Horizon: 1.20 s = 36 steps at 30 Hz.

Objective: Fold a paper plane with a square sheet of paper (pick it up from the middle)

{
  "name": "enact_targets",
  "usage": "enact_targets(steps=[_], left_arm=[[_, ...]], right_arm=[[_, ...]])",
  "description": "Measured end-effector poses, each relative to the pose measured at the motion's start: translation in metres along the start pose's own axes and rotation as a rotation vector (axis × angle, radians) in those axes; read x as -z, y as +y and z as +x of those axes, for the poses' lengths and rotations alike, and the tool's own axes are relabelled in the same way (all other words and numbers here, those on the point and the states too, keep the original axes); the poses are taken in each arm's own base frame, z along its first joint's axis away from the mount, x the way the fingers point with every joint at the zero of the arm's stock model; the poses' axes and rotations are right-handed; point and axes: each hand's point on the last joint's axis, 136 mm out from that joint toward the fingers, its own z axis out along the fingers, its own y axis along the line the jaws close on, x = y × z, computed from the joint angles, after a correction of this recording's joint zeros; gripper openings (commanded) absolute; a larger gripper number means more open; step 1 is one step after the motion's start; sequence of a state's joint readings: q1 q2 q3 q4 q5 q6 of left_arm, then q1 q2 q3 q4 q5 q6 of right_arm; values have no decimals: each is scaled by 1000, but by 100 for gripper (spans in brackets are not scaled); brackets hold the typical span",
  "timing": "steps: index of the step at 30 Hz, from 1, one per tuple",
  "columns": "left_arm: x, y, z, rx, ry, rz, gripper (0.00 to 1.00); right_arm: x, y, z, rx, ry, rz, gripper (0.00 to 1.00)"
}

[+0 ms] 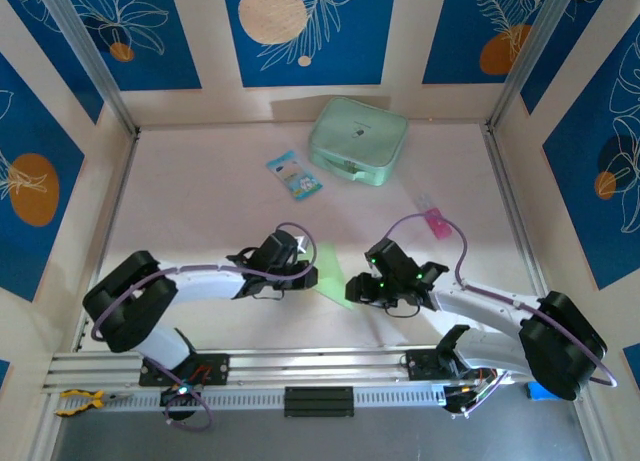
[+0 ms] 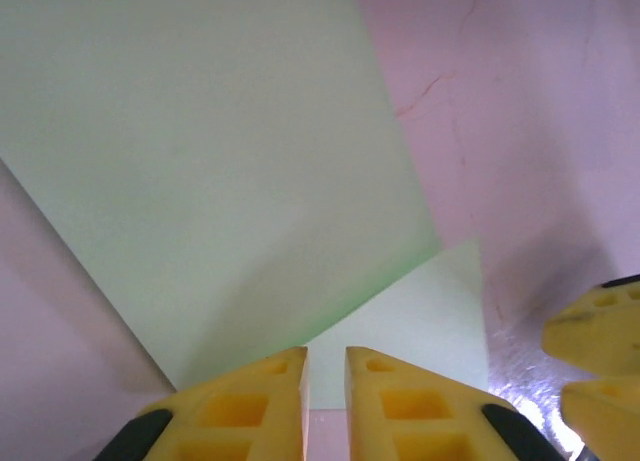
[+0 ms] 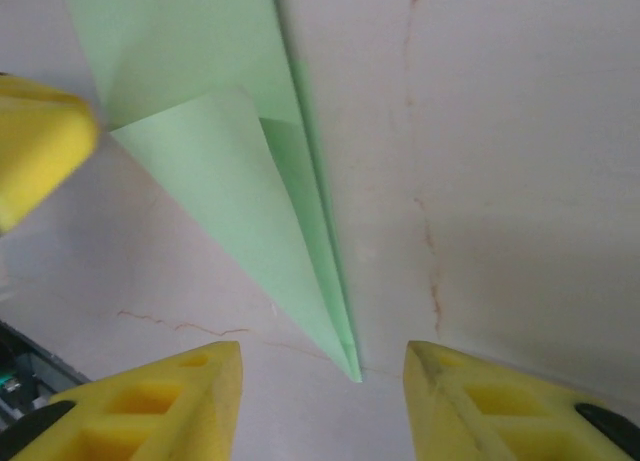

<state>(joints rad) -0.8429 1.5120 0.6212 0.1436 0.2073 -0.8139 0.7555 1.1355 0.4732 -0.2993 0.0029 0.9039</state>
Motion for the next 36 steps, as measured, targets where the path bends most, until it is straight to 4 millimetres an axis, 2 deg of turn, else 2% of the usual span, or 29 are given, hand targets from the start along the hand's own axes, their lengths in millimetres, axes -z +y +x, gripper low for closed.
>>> enact_targets(steps=[4,10,12,16,18,24,28,32,36], left_arm=[[4,-1,-3,-23,-9,0,25],[9,9,-1,14,50,-32,28],[12,10,-6,34,59,-33,33],[20,14,-16,59,40,-40,35],[24,15,-21,74,24,-37,42],[27,14,-29,146,2,-11,44],[23,11,-26,183,27,10,45],[23,12,-25,204,44,24,46],[27,21,-29,234,60,23,46]], right_arm=[[5,-4,-4,-22,-15,49,49],[21,6,-24,-20,-99,80,49],[27,11,-30,-18,-122,87,49],[34,21,-38,-8,-143,73,49],[34,24,-38,-12,-145,64,49],[21,33,-38,-5,-93,6,48],[4,26,-40,0,-26,18,48],[-7,19,-43,-9,14,16,45],[-11,26,-51,2,7,-36,38]])
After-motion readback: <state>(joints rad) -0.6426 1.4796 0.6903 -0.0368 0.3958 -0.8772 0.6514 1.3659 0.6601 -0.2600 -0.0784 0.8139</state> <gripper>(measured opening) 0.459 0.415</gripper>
